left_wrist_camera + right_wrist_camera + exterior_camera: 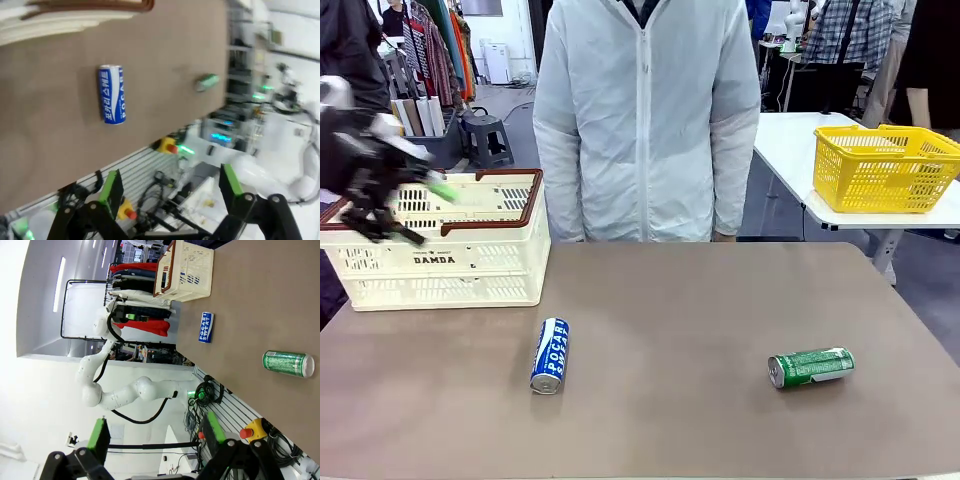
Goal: Place the drinks into the Shopping basket.
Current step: Pick up one drink and place it into the Shopping basket.
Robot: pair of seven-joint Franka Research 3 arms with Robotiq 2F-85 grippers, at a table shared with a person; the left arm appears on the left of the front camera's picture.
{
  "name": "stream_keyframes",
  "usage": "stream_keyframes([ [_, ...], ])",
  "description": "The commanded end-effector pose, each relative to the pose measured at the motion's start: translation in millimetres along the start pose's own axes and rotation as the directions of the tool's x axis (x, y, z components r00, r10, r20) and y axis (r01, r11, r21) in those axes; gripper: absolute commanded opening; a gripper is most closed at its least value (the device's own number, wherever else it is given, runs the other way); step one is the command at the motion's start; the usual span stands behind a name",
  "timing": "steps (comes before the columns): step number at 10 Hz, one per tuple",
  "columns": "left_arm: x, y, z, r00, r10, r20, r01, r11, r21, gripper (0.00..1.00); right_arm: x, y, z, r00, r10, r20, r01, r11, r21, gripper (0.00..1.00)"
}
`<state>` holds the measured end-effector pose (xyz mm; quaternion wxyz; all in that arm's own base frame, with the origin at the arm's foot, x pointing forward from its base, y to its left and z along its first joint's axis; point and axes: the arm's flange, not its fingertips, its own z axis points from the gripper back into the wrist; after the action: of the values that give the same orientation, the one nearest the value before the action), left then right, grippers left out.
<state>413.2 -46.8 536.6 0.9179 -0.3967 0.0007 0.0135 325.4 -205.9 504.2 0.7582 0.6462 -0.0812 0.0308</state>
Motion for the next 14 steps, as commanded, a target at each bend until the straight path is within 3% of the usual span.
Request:
stream_keyframes([
  [1,4,-21,-75,0.998,0.057,0.028,-0.063,0.95,0.305,1.0,-1,5,2,1.0,-0.013,-0.009,0.013,1.0,0.0,1.0],
  [3,4,-42,-132,0.986,-0.095,0.136,0.013,0.862,0.507,1.0,-1,5,2,1.0,-0.013,-0.009,0.013,1.0,0.0,1.0],
  [5,-4,-61,-155,0.956,-0.268,0.123,0.155,0.812,0.563,1.0,-1,5,2,1.0,-0.013,-0.009,0.013,1.0,0.0,1.0],
  [6,-6,-59,-149,0.984,-0.149,0.093,0.087,0.872,0.481,1.0,-1,5,2,1.0,-0.013,-0.009,0.013,1.0,0.0,1.0],
  [9,-6,-59,-149,0.984,-0.149,0.093,0.087,0.872,0.481,1.0,-1,5,2,1.0,-0.013,-0.009,0.013,1.0,0.0,1.0],
  [12,-23,-43,-194,0.973,-0.218,0.07,0.139,0.808,0.573,1.0,-1,5,2,1.0,-0.013,-0.009,0.013,1.0,0.0,1.0],
  [14,-34,-25,-230,0.969,-0.202,0.145,0.074,0.793,0.605,1.0,-1,5,2,1.0,-0.013,-0.009,0.013,1.0,0.0,1.0],
])
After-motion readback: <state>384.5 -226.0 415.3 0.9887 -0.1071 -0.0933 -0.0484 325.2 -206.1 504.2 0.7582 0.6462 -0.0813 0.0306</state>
